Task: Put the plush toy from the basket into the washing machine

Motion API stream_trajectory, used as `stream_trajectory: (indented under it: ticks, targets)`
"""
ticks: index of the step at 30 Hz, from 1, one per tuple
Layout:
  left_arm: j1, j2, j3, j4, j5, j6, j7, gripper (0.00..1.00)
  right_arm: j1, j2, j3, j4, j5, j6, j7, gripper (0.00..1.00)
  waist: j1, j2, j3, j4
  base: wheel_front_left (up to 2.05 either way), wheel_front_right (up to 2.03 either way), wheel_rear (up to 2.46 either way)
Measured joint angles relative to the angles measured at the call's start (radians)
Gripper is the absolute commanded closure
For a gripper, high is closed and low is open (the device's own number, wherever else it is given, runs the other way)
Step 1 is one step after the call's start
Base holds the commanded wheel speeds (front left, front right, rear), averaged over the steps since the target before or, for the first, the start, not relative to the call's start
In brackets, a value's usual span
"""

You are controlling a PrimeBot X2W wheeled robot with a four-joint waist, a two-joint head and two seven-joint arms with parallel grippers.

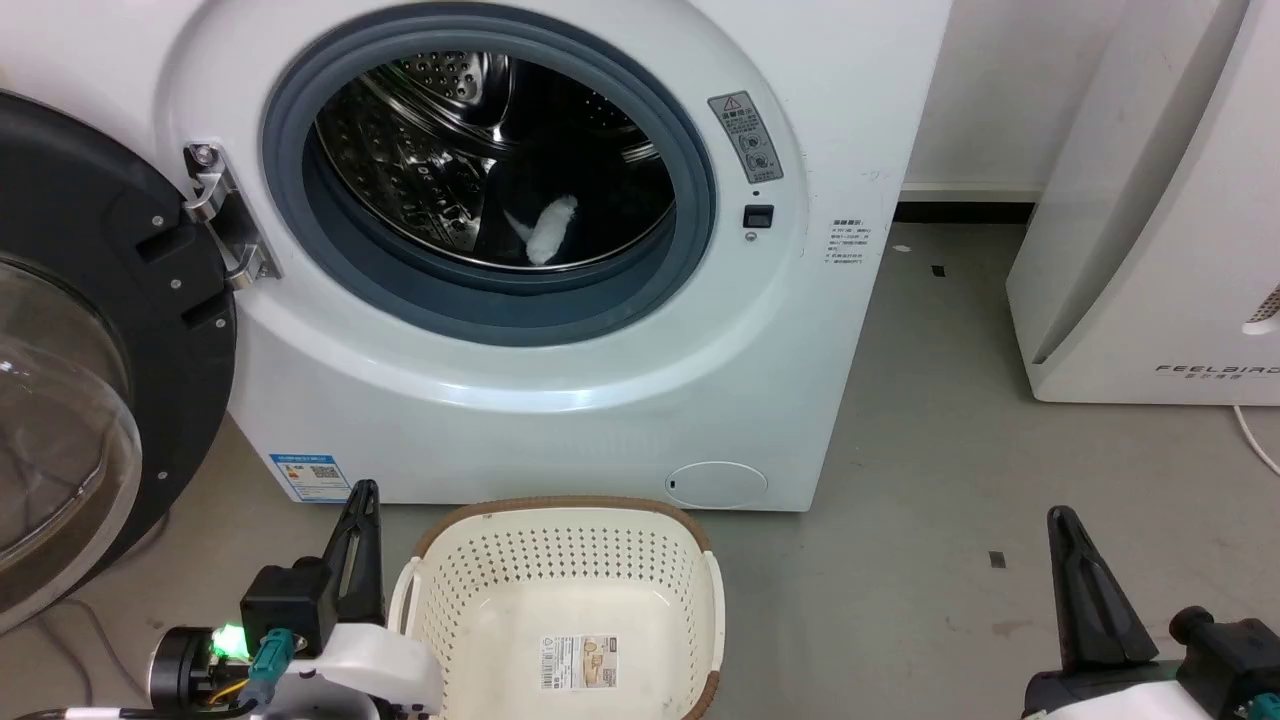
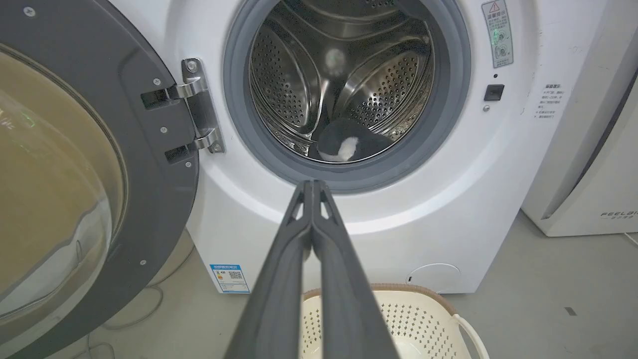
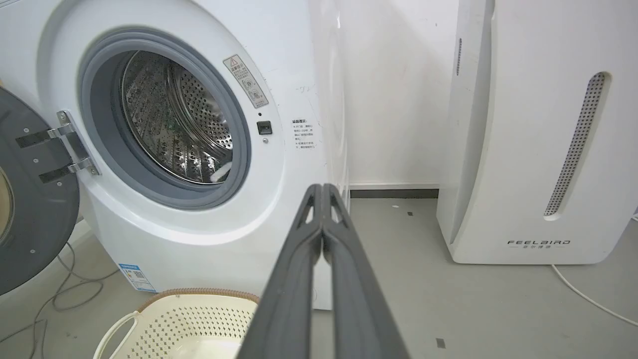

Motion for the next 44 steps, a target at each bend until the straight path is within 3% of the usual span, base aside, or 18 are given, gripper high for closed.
stream_trajectory:
  ticks: [44]
  targets:
    - [0.02, -0.007, -0.002, -0.077, 0.009, -0.002, 0.091, 1.0, -0.025, 0.0, 0.017, 0.004, -0.064, 0.0, 0.092, 1.0, 0.0001, 0.0, -0.009, -0.014, 0.0, 0.0, 0.0]
